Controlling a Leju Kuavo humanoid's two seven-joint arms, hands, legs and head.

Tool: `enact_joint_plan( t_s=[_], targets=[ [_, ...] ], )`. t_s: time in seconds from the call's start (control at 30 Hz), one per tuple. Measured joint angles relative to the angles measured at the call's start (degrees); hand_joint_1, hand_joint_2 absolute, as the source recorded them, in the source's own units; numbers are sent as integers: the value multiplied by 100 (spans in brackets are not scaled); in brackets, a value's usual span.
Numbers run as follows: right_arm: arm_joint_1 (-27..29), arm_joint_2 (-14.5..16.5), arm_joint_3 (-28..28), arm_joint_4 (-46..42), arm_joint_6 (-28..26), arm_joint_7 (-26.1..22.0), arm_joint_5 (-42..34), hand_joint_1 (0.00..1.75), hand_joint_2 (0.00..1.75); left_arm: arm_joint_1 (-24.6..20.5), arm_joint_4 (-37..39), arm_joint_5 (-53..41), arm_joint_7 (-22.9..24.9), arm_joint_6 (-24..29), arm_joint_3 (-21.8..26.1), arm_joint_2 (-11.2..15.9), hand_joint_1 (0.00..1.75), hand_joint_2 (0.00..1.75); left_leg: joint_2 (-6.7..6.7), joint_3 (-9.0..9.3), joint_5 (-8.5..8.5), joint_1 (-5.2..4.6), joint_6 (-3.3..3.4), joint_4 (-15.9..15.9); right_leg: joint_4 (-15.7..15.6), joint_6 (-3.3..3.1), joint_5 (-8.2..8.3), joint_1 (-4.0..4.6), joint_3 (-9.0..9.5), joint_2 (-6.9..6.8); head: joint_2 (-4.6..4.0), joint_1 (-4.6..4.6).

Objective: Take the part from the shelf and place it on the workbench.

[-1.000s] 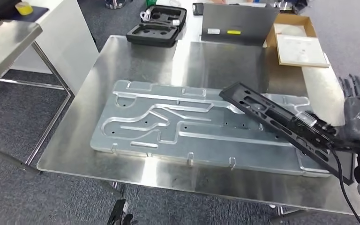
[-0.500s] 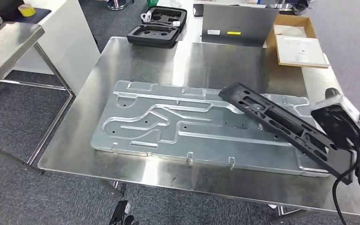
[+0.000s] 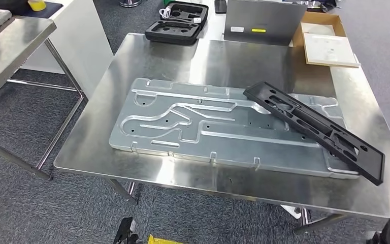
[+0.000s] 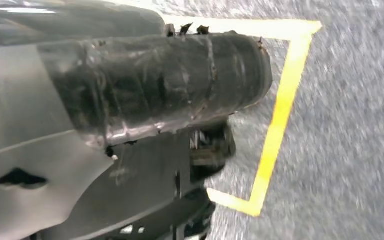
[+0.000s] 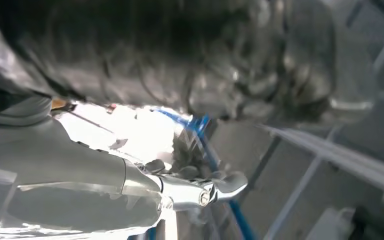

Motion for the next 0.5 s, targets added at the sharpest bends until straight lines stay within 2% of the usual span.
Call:
enact_joint_plan(
  t_s=[0.1, 0.13, 0.17, 0.2, 0.27, 0.3, 0.33, 0.37, 0.4, 0.43, 0.47, 0.5],
  targets=[
    [282, 333, 79, -45, -122, -343, 260, 0, 0, 7, 10, 199, 9, 249, 1, 29, 0, 0, -1, -28, 101, 8, -81, -6, -73, -82, 84, 39, -56, 9, 0, -1],
    [361, 443, 97, -48, -132, -464, 250, 0, 0, 10, 15, 257, 13, 311, 2, 39, 0, 0, -1, -58, 66, 18, -112, 14, -80, -120, 137, 31, -111, 3, 0, 4],
    [423, 551, 108, -48, -137, -582, 215, 0, 0, 17, 19, 301, 19, 355, 2, 48, 0, 0, 1, -107, -72, 24, -150, 97, -93, -161, 200, 17, -174, -2, 0, 7],
    [467, 634, 111, -47, -140, -685, 171, 0, 0, 23, 22, 330, 24, 385, 2, 55, 0, 0, 4, -169, -314, 34, -190, 273, -103, -198, 268, 0, -254, -7, 0, 5],
    [554, 786, 112, -47, -144, -885, 37, 0, 0, 26, 22, 385, 32, 428, 3, 55, 0, 0, 14, -297, -935, 61, -257, 909, -99, -232, 400, -3, -410, -10, 0, -6],
    [636, 881, 112, -41, -144, -1008, -86, 0, 0, 24, 22, 418, 33, 454, 5, 55, 0, 0, 14, -323, -1116, 72, -272, 1247, -95, -236, 463, 1, -500, -17, 0, -9],
    [741, 996, 109, -25, -144, -1157, -264, 0, 0, 22, 22, 463, 35, 489, 8, 54, 0, 0, 14, -306, -1156, 76, -278, 1489, -89, -235, 522, 5, -586, -24, 0, -8],
    [858, 1138, 96, 17, -144, -1355, -524, 0, 0, 22, 22, 516, 46, 535, 14, 51, 0, 0, 14, -205, -1044, 77, -274, 1557, -81, -233, 582, 8, -675, -31, 0, -8],
    [972, 1299, 64, 87, -145, -1593, -859, 0, 0, 22, 22, 574, 66, 592, 22, 45, 0, 0, 13, -16, -863, 75, -264, 1434, -72, -230, 641, 10, -762, -35, 0, -9],
    [1075, 1455, 10, 186, -147, -1844, -1225, 0, 0, 20, 22, 632, 98, 657, 31, 31, 0, 0, 10, 260, -706, 73, -244, 1137, -64, -224, 697, 10, -834, -32, 0, -10],
    [1172, 1622, -75, 327, -149, -2121, -1655, 0, 0, 14, 22, 688, 148, 730, 41, 13, 0, 0, 5, 593, -666, 66, -218, 695, -59, -210, 752, 10, -889, -26, 0, -10],
    [1249, 1773, -177, 499, -150, -2368, -2079, 0, 0, 6, 22, 726, 207, 800, 49, -13, 0, 0, 0, 910, -718, 51, -192, 225, -60, -189, 802, 10, -915, -22, 0, -9]
  ],
)
